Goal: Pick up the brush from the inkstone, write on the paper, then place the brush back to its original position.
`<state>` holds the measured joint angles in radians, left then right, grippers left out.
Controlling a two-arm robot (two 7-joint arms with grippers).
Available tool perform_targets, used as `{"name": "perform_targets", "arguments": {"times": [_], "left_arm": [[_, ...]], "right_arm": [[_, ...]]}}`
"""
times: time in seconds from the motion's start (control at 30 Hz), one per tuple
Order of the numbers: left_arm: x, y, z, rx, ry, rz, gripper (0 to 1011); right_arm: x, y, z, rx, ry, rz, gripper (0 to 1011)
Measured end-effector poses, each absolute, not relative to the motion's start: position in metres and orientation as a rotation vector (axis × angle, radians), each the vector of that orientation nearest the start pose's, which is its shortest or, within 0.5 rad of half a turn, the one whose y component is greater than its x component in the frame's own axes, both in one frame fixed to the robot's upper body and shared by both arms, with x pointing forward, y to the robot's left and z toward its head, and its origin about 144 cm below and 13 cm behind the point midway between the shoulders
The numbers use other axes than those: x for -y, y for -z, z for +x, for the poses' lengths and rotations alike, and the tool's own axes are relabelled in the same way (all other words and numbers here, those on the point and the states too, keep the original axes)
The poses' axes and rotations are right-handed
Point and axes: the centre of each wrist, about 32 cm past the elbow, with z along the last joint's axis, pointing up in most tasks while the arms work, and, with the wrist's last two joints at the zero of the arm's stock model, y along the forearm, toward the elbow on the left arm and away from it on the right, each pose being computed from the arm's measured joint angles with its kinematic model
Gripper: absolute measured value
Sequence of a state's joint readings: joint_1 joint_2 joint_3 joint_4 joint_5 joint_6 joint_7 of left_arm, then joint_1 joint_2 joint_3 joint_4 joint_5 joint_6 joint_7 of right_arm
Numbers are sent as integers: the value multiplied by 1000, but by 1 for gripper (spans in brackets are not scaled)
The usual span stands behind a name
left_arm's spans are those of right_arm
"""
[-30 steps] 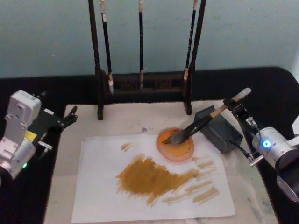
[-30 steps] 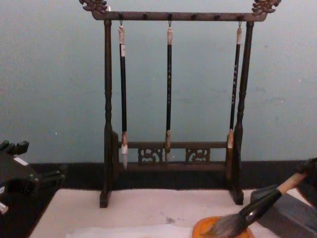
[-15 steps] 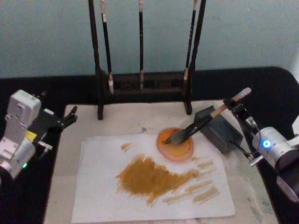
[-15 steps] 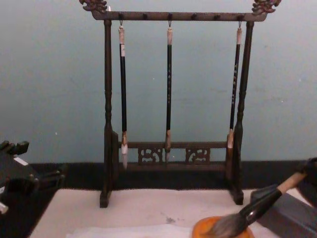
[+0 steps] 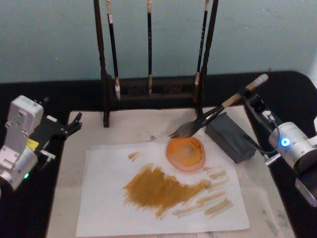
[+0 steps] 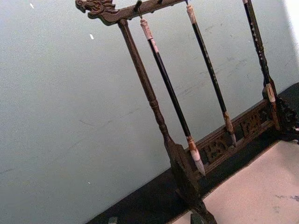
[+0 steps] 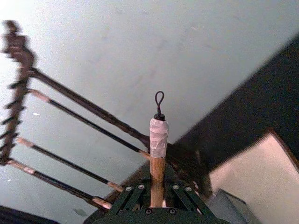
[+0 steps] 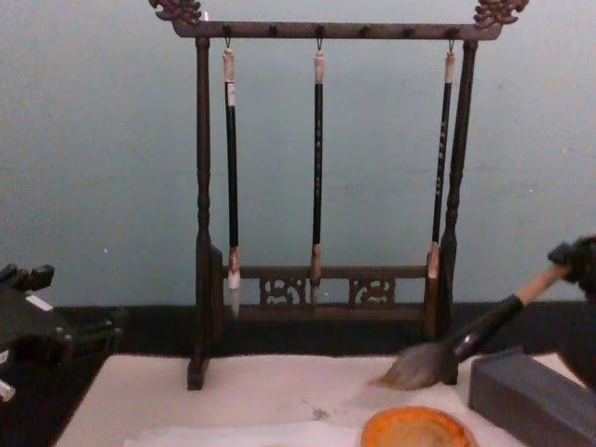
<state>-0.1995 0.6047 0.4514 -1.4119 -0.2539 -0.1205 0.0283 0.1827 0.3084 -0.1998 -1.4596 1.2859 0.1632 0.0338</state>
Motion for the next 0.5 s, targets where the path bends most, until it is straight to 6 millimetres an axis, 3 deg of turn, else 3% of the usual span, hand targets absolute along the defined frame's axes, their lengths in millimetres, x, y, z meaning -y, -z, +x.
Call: {"name": "perform_targets", "arguments": {"times": [0.5], "left_arm": [[-310,-1140,489,285,-1248,304,1010]], "right_arm": [[264,-1202,493,-545,1069,464,161]]}}
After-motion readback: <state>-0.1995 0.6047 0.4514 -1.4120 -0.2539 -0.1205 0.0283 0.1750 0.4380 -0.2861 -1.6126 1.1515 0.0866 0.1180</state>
